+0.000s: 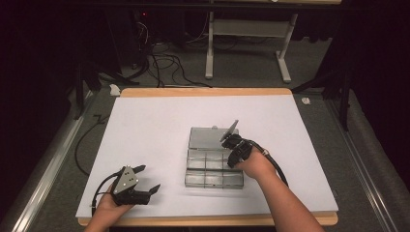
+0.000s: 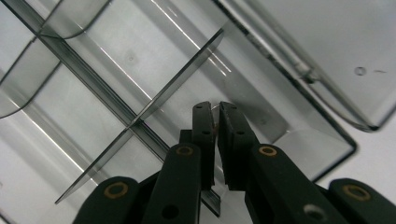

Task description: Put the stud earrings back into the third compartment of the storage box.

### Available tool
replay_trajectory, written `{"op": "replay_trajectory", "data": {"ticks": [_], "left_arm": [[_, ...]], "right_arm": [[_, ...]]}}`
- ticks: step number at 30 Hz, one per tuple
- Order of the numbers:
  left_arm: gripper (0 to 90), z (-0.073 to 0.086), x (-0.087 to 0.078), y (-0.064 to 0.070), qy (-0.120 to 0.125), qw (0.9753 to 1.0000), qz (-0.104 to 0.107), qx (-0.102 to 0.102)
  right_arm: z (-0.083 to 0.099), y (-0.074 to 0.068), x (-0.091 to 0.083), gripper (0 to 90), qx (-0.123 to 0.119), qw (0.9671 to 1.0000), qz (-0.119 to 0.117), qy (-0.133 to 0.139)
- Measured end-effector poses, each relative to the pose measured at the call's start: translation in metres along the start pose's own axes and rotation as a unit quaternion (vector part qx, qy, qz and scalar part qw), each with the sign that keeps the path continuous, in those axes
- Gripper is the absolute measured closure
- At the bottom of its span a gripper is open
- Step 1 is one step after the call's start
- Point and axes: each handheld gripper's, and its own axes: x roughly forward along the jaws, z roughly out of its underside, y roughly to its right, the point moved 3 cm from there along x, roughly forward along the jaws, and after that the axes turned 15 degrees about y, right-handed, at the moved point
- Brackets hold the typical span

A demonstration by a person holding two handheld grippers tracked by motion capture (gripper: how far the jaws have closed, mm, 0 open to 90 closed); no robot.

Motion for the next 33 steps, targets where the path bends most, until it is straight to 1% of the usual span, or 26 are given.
{"op": "replay_trajectory", "data": {"ticks": [1,2,4,5,7,9,10,12,13,15,16,17,19,21,23,24,25,27,28,31,33], "left_arm": [[14.6,0.0,0.0,0.0,-0.001,1.0,0.0,-0.001],[14.6,0.0,0.0,-0.001,-0.003,1.0,0.0,-0.002],[14.6,0.0,0.0,0.0,-0.001,1.0,0.0,0.0],[14.6,0.0,0.0,0.0,0.001,1.0,0.0,0.002],[14.6,0.0,0.0,0.0,-0.001,1.0,0.001,-0.001],[14.6,0.0,0.0,-0.001,-0.003,1.0,0.0,-0.002],[14.6,0.0,0.0,0.0,-0.001,1.0,-0.001,0.0],[14.6,0.0,0.0,0.0,0.002,1.0,0.0,0.003],[14.6,0.0,0.0,0.0,0.001,1.0,0.0,0.002],[14.6,0.0,0.0,0.0,-0.002,1.0,-0.001,-0.001],[14.6,0.0,0.0,0.0,-0.002,1.0,-0.001,-0.001],[14.6,0.0,0.0,0.0,-0.001,1.0,-0.001,0.001],[14.6,0.0,0.0,0.001,0.003,1.0,-0.001,0.003],[14.6,0.0,0.0,0.0,0.0,1.0,-0.002,-0.001],[14.6,0.0,0.0,0.0,-0.001,1.0,-0.002,0.0],[14.6,0.0,0.0,0.0,0.002,1.0,-0.002,0.002],[14.6,0.0,-0.001,0.001,0.004,1.0,-0.002,0.003],[14.6,0.0,0.0,0.0,0.002,1.0,-0.002,-0.001],[14.6,0.0,0.0,-0.001,0.001,1.0,-0.002,-0.003],[14.6,0.0,-0.001,0.0,0.004,1.0,-0.003,0.001],[14.6,0.0,0.0,0.0,0.004,1.0,-0.003,-0.001]], "right_arm": [[0.0,0.0,0.001,86.0,-0.007,1.0,0.0,0.001],[-0.001,0.001,0.001,85.9,-0.007,1.0,-0.001,0.003],[-0.001,0.0,0.001,85.0,-0.004,1.0,-0.002,0.004],[-0.001,-0.001,0.0,84.7,0.006,1.0,-0.002,0.003],[-0.001,0.0,-0.001,82.9,-0.008,1.0,-0.003,0.005],[-0.002,-0.001,-0.007,81.4,0.0,0.9999,-0.002,0.012],[-0.002,0.0,-0.009,81.2,-0.002,0.9999,-0.001,0.016],[-0.003,-0.001,-0.016,79.7,0.011,0.9997,0.003,0.021],[-0.003,0.0,-0.019,78.8,0.0,0.9997,0.002,0.024],[-0.004,0.0,-0.026,77.2,-0.005,0.9996,0.008,0.028],[-0.004,-0.001,-0.03,76.5,0.001,0.9995,0.011,0.03],[-0.004,-0.001,-0.034,75.7,0.002,0.9994,0.012,0.033],[-0.003,0.0,-0.04,74.3,0.0,0.9991,0.014,0.039],[-0.001,0.0,-0.046,72.4,-0.003,0.9992,0.02,0.036],[0.001,0.001,-0.05,70.9,0.0,0.999,0.023,0.038],[0.003,0.001,-0.052,70.7,0.011,0.999,0.025,0.035],[0.004,0.003,-0.054,70.2,0.008,0.9989,0.026,0.037],[0.008,0.005,-0.057,69.2,0.015,0.9988,0.029,0.035],[0.009,0.006,-0.059,68.5,0.014,0.9987,0.03,0.038],[0.015,0.011,-0.064,68.3,0.025,0.9982,0.032,0.043],[0.019,0.012,-0.065,67.0,0.032,0.998,0.035,0.041]]}}
